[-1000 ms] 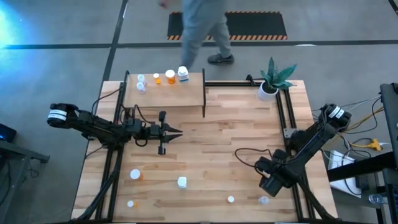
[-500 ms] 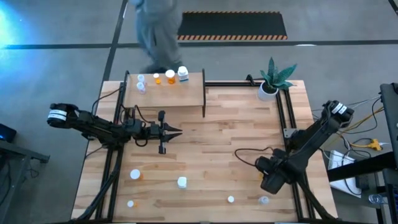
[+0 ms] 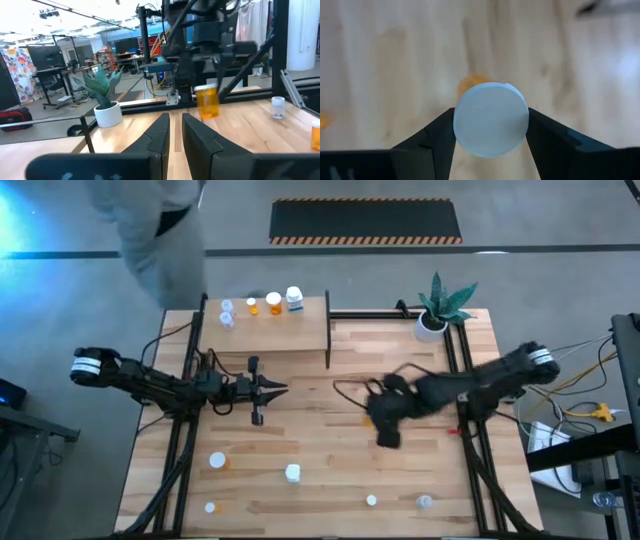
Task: Pick and place medicine bottles onto shelf by color
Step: Put the right large orange pill bottle on the shelf aligned with the other large orange pill bottle
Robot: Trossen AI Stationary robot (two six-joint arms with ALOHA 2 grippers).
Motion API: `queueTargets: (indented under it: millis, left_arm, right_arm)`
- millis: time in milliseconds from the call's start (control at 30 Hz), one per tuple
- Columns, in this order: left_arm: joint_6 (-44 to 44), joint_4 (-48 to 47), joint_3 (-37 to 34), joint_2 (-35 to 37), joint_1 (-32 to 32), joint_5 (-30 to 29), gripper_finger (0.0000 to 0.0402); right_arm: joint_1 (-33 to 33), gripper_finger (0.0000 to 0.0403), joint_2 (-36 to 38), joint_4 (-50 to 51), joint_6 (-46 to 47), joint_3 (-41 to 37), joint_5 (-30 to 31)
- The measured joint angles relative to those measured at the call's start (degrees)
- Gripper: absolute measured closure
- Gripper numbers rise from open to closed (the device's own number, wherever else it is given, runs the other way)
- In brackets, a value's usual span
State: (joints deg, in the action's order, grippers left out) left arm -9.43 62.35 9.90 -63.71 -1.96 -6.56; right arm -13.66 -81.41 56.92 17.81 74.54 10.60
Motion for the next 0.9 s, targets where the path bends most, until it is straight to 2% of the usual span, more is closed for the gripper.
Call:
queueTargets:
  millis: [167,367,633,900]
  left_arm:
    - [0.1,0.0,-2.3,3.7,0.0,0.0,0.0370]
    - [0.5,-0.4,-5.2,7.5,0.0,-0.1,0.0370]
    - [1.6,-0.5,-8.2,10.4,0.0,-2.9,0.0370]
    - [1.5,-0.4,-8.3,10.5,0.0,-2.9,0.0370]
  right_arm:
    - [8.4,0.0198,-11.9,-3.0,-17.2,10.7,-0.6]
    - [14.0,0.0197,-27.3,-3.5,-28.7,23.7,-8.1]
    - [16.9,0.0196,-41.9,-2.0,-34.3,37.2,-9.6]
    - [17.5,0.0195,-47.8,1.6,-34.6,46.0,-9.4]
